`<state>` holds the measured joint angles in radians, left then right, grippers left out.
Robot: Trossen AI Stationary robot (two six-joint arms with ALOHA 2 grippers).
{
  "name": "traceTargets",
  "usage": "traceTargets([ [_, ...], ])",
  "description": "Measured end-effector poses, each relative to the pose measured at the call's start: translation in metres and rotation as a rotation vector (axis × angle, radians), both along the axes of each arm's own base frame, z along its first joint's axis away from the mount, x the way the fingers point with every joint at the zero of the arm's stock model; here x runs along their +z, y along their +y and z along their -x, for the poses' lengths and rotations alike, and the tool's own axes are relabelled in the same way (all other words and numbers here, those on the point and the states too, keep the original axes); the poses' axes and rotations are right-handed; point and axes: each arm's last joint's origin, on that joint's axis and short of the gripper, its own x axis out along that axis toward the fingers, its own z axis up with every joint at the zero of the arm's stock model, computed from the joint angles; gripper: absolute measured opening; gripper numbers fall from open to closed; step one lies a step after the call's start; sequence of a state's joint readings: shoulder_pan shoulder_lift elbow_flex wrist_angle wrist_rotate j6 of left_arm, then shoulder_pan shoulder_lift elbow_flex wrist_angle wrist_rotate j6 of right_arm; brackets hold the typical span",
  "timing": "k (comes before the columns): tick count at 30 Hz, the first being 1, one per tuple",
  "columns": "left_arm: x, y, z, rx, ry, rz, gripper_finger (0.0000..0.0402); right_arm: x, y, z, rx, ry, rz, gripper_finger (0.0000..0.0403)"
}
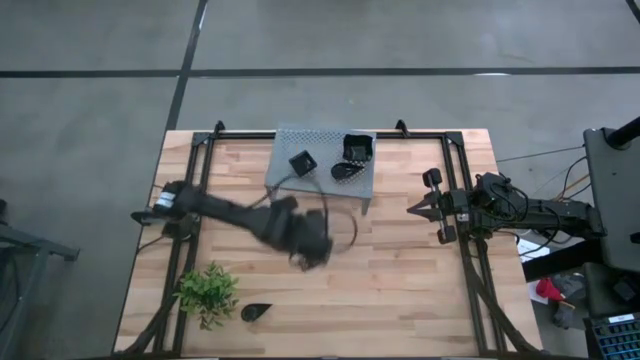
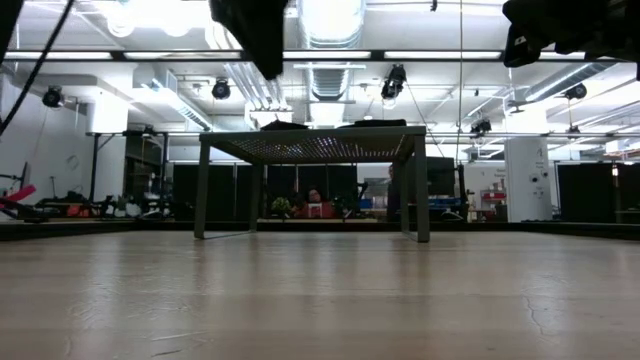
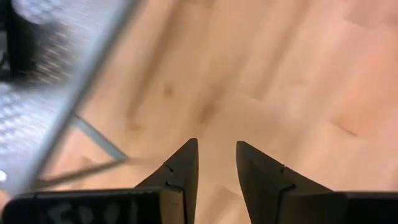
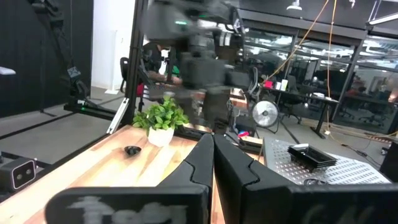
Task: Pick & Place Mini shaped plates
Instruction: Stack the black drop shaped plate on top of the other black drop shaped plate on the shelf
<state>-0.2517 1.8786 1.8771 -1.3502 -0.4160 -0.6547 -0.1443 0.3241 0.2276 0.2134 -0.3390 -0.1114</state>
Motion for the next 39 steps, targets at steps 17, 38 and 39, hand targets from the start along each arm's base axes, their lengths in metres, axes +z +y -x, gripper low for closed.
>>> traceTargets([
  [17,-0.044,-0.154,0.067,-0.322,-0.001,0.130,0.0103,0.000,0.000,0.000,0.001,0.001,-0.003,0.0008],
  [38,-0.136,-0.189,0.108,-0.200,0.124,0.497,0.0103,0.000,0.000,0.000,0.000,0.000,0.001,0.0008],
  [39,-0.137,-0.189,0.109,-0.202,0.127,0.490,0.0103,0.000,0.000,0.000,0.000,0.000,0.001,0.0008],
])
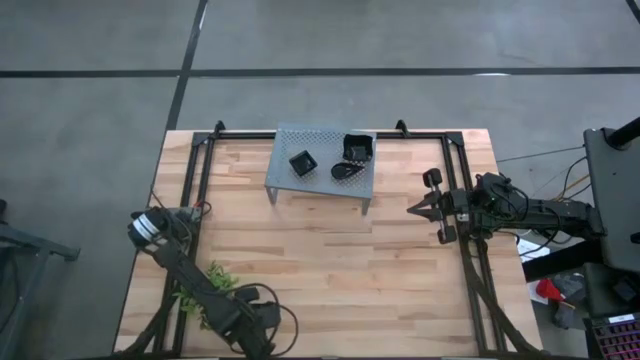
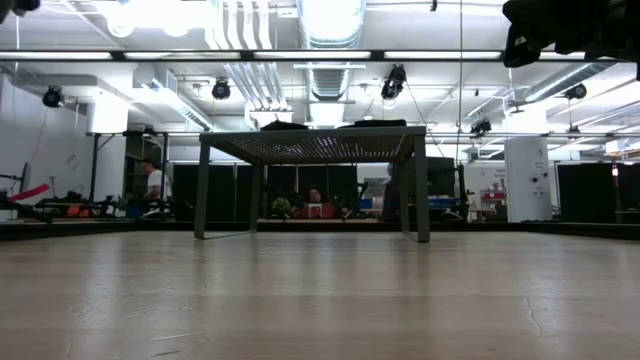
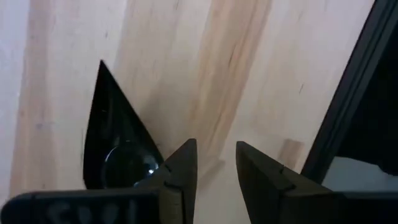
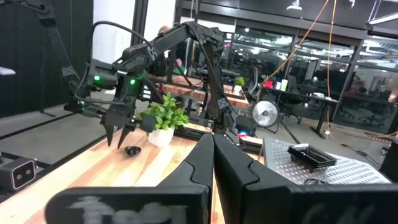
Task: Pick & Place Mini shaped plates
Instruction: Stack the black drop shaped plate on top of the other black drop shaped plate on the shelf
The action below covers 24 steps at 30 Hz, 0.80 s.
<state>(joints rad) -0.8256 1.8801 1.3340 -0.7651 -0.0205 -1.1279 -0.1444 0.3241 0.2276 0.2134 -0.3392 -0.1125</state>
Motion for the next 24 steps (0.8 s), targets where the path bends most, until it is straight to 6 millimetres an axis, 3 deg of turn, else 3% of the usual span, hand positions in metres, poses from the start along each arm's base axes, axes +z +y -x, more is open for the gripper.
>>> traceTargets([
  [13,0.003,0.009,0.005,0.015,0.022,-0.143,0.0096,0.000,0.000,0.000,0.000,0.000,0.000,0.0008],
  [24,-0.015,0.014,0.009,0.047,0.026,-0.144,0.0090,0.000,0.000,0.000,0.000,0.000,0.000,0.0008],
])
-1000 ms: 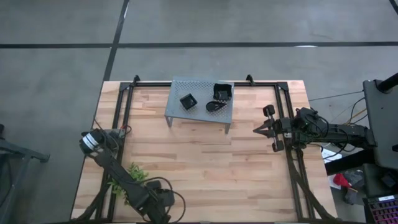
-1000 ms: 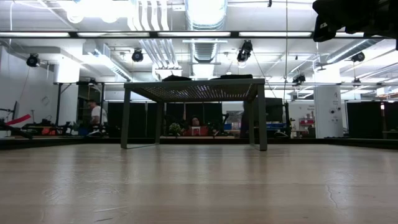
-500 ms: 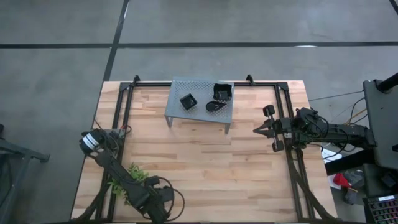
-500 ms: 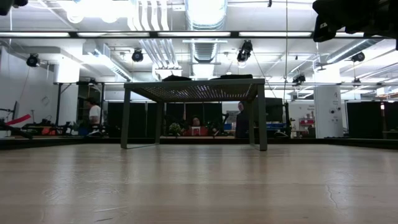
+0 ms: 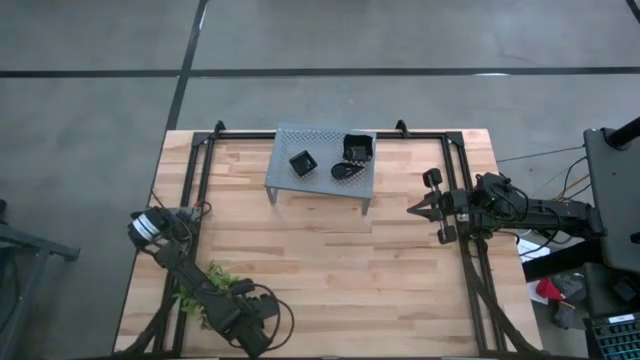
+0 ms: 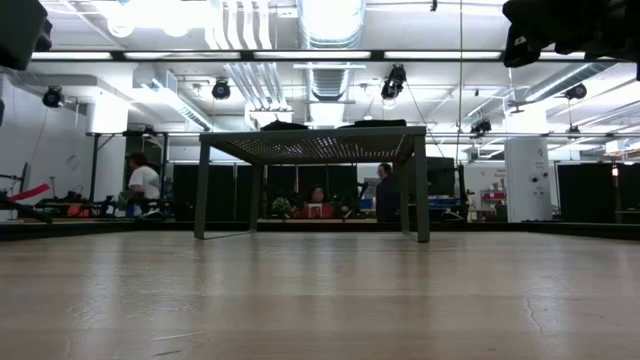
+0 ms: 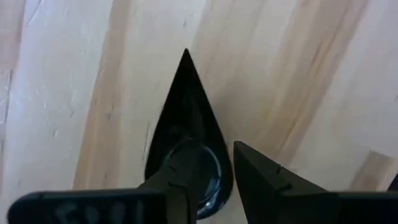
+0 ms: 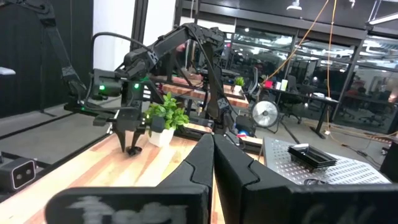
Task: Pick & Place Mini shaped plates
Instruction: Stack the black drop shaped plate on top of the other black drop shaped plate on the shelf
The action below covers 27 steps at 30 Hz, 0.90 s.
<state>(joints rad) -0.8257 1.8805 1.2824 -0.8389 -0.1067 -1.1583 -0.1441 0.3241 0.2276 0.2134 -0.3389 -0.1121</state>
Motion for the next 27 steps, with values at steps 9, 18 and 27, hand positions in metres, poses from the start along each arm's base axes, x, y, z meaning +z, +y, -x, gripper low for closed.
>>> traceTargets([
  [9,-0.003,0.003,0.001,0.036,0.012,-0.001,0.0061,0.000,0.000,0.000,0.000,0.000,0.000,0.0008],
  [18,0.002,0.008,-0.011,0.026,-0.004,0.006,0.0002,0.000,0.000,0.000,0.000,0.001,-0.003,0.0008],
  [27,0.020,0.030,-0.040,0.101,-0.157,-0.127,0.0001,0.000,0.000,0.000,0.000,0.000,0.000,0.0008],
])
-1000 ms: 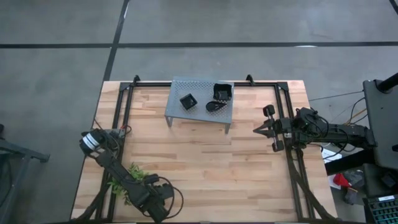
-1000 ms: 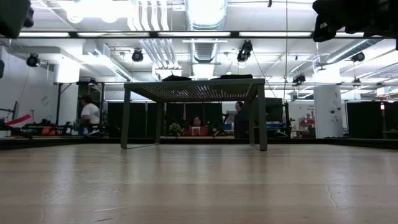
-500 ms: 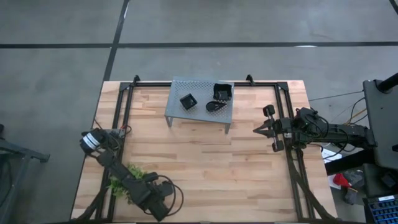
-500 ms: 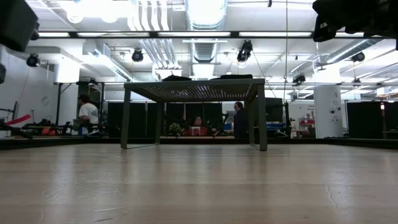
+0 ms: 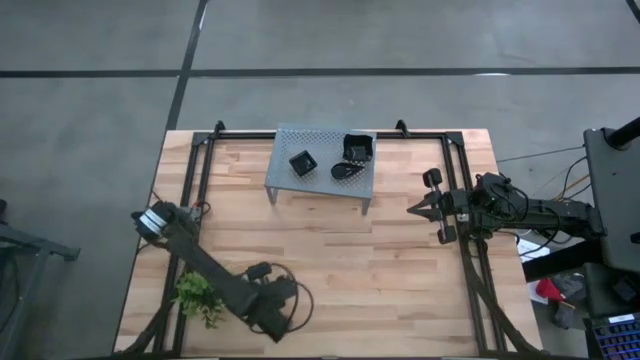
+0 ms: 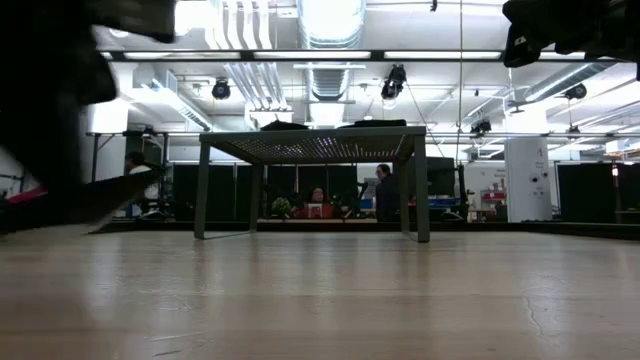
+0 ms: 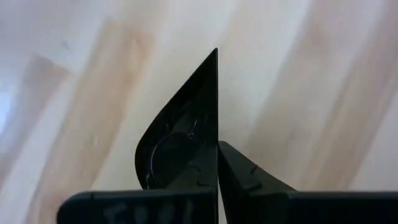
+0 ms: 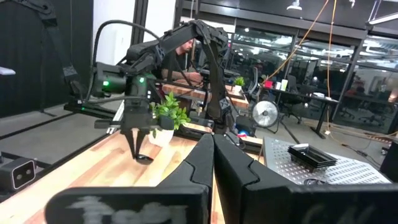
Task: Pick & Place Mini shaped plates
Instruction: Stack the black drop shaped plate on top of the other black drop shaped plate on the shelf
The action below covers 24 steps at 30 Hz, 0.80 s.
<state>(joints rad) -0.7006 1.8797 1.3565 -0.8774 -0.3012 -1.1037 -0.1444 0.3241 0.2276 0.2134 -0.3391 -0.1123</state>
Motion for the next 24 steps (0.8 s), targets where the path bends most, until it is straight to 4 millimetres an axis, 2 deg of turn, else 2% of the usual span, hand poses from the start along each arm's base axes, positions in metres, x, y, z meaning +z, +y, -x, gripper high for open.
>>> traceTargets([
  [5,0.012,0.025,-0.027,0.136,-0.090,-0.024,0.0000,0.000,0.000,0.000,0.000,0.000,0.000,0.0008],
  [8,0.025,0.044,-0.046,0.157,-0.128,-0.037,0.0000,0.000,0.000,0.000,0.001,0.000,-0.002,0.0008],
  [15,0.077,0.087,-0.089,0.095,-0.257,-0.095,0.0000,0.000,0.000,0.000,0.000,0.001,-0.004,0.0008],
  [21,0.122,0.138,-0.114,0.109,-0.372,-0.222,0.0000,0.000,0.000,0.000,0.001,0.001,-0.003,0.0008],
  [24,0.137,0.167,-0.121,0.127,-0.402,-0.301,0.0000,0.000,0.000,0.000,0.000,0.000,-0.001,0.0008],
])
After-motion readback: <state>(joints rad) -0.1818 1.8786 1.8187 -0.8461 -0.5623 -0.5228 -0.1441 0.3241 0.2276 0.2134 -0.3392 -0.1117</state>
